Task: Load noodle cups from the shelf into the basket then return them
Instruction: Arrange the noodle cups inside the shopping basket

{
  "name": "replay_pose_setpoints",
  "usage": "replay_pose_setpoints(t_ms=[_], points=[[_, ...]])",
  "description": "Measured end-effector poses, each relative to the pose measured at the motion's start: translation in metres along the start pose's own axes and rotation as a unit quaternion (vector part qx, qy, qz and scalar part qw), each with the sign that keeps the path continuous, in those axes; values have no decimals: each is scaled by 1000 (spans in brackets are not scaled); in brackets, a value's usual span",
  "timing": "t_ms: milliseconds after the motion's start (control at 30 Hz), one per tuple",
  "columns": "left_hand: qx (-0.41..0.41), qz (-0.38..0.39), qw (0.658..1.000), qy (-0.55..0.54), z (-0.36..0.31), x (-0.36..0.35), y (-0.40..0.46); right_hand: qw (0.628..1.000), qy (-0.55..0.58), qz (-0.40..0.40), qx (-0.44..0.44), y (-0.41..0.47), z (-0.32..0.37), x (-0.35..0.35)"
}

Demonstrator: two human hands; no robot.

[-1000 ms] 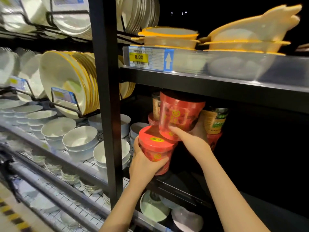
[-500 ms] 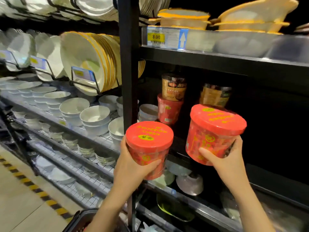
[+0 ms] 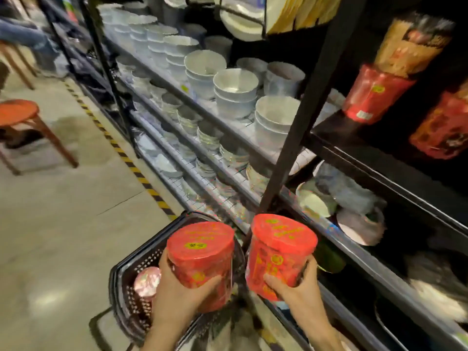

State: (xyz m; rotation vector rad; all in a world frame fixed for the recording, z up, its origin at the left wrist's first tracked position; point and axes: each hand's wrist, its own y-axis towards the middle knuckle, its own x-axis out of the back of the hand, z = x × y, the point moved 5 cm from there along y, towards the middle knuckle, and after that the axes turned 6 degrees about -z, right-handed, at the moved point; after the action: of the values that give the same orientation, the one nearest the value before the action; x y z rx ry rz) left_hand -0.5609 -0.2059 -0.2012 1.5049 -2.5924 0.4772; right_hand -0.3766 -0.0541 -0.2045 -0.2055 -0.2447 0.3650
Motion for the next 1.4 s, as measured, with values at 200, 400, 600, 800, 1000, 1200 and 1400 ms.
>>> replay_pose_setpoints(t_ms=[200, 400, 600, 800, 1000, 1200, 1400], points=[[125, -124, 984, 23, 73, 44, -7, 989, -54, 107, -82, 12, -51, -65], [210, -214, 954, 6, 119, 35, 13, 958, -160, 190, -145, 54, -93, -103], [271, -272, 923, -1, 155, 2, 69, 930, -248, 247, -114, 136, -111, -153], [302, -291, 906, 50, 216, -13, 140, 903, -302, 293, -90, 214, -160, -223], [240, -297, 923, 39, 296, -28, 219, 898, -312, 302, -71, 273, -241, -292], [227, -292, 929, -6, 389, -52, 265, 903, -313, 289, -49, 307, -323, -332], [204, -303, 931, -10, 439, -72, 276, 918, -299, 263, 7, 325, -374, -347]])
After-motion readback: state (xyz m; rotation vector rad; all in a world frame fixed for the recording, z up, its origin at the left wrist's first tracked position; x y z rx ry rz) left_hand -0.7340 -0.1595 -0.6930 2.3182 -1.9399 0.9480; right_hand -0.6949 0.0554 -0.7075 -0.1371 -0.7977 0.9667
